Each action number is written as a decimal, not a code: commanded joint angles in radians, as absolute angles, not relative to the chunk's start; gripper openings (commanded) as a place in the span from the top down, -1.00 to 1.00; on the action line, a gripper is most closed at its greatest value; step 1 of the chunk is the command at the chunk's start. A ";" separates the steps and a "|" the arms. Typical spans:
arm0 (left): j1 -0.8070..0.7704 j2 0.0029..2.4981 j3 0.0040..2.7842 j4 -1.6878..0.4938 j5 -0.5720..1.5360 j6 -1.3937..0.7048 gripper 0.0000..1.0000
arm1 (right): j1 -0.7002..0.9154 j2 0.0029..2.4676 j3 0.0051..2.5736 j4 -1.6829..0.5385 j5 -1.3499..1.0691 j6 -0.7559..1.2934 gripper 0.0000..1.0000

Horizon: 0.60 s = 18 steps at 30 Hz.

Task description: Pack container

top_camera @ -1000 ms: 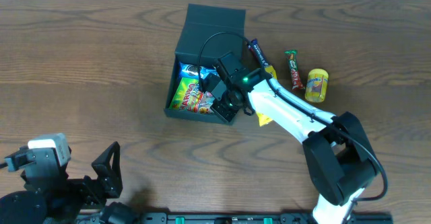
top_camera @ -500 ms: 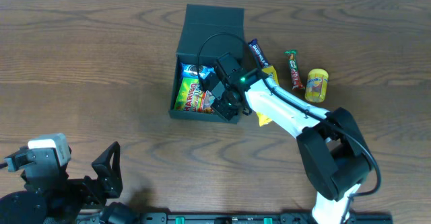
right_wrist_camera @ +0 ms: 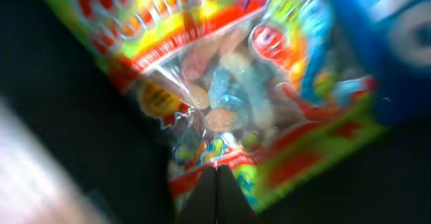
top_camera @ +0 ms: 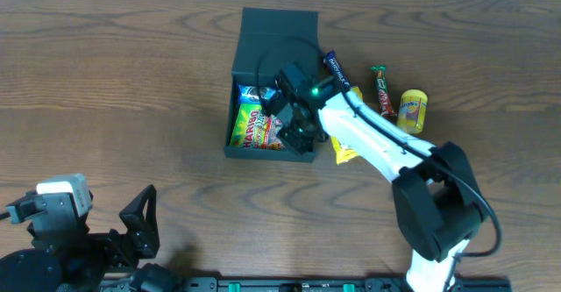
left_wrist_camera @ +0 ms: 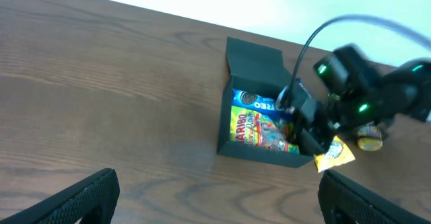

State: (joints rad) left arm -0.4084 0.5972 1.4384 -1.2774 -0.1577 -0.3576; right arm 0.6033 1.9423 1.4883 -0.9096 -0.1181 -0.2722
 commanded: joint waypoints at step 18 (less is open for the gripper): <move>-0.404 0.594 1.139 -1.173 -0.163 -0.340 -0.91 | 0.453 1.713 1.372 -0.952 -0.132 0.301 0.32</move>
State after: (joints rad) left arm -0.4084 0.5976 1.1393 -1.1763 -0.1574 -0.3576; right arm 0.4538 1.7008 1.4216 -0.9840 -0.1310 0.1638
